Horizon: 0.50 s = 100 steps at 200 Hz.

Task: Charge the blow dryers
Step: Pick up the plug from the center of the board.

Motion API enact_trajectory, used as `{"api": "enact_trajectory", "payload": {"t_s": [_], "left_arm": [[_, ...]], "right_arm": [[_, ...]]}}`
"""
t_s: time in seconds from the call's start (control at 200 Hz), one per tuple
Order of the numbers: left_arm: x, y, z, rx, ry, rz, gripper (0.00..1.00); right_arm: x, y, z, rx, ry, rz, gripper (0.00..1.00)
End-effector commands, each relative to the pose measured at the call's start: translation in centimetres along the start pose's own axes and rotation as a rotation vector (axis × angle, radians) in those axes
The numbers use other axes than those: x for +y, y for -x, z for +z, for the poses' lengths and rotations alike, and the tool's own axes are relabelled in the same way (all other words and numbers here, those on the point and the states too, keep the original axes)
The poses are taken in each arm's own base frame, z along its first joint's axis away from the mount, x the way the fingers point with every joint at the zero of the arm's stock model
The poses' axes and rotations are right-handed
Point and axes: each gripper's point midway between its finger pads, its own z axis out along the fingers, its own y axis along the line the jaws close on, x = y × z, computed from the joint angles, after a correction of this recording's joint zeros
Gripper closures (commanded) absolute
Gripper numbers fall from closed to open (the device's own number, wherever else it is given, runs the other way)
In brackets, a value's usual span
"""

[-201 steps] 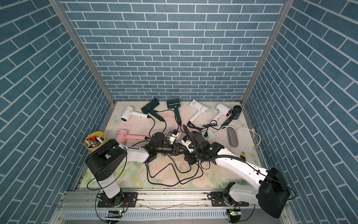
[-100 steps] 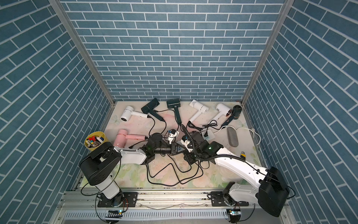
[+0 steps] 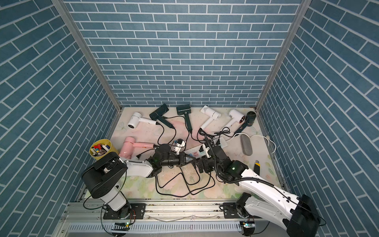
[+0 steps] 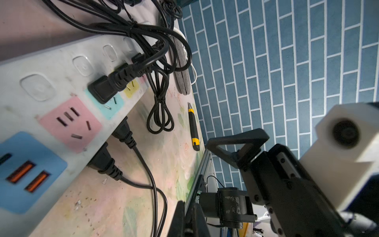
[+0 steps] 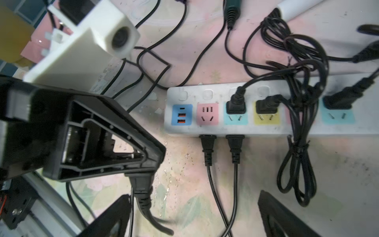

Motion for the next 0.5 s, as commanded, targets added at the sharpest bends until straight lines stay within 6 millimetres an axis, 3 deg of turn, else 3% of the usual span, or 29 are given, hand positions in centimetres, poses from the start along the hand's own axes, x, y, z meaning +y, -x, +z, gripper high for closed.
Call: {"api": "enact_trajectory", "payload": {"t_s": [0.0,0.13,0.495], "left_arm": [[-0.7,0.6,-0.1,-0.051,-0.023,-0.011,0.98],[-0.2,0.7,0.3,-0.068,-0.027,-0.044,0.99],[1.1,0.8,1.0,-0.094,-0.037,-0.105,0.99]], "right_arm": [[-0.5,0.8,-0.1,-0.119,-0.003,0.024,0.01],[-0.3,0.4,-0.3,-0.139,0.024,-0.031,0.02],[1.9,-1.0,1.2,-0.035,0.137,-0.09,0.48]]}}
